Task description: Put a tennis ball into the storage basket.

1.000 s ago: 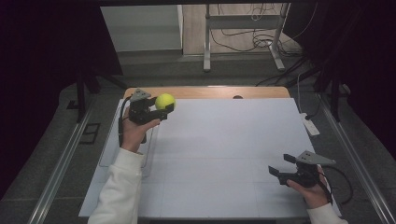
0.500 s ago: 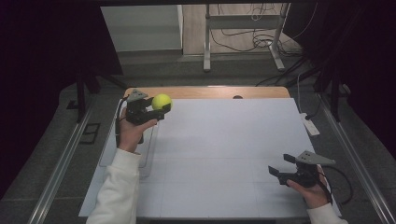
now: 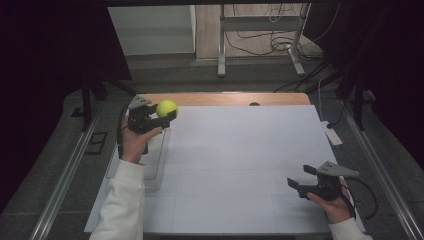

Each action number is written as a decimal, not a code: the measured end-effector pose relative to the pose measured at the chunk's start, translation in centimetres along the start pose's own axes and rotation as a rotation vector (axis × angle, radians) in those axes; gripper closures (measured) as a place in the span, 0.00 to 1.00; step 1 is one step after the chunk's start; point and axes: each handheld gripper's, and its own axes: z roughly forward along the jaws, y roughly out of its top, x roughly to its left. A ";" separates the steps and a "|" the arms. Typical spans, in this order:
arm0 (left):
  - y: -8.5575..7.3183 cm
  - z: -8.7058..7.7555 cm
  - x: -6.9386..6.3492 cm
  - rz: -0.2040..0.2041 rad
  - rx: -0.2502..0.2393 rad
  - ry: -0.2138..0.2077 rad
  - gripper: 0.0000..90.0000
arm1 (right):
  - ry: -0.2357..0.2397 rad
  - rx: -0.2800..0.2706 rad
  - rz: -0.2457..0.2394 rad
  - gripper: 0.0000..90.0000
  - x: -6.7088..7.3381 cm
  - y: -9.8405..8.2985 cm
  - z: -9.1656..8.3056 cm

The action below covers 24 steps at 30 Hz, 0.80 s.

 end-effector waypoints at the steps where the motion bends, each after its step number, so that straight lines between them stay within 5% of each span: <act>1: 0.0 0.0 0.1 -0.001 -0.001 0.003 0.30 | 0.000 0.000 0.000 0.17 0.0 0.0 0.0; 24: -0.8 -0.8 2.0 -0.029 0.034 0.055 0.30 | 0.002 -0.001 0.001 0.17 0.0 0.0 0.0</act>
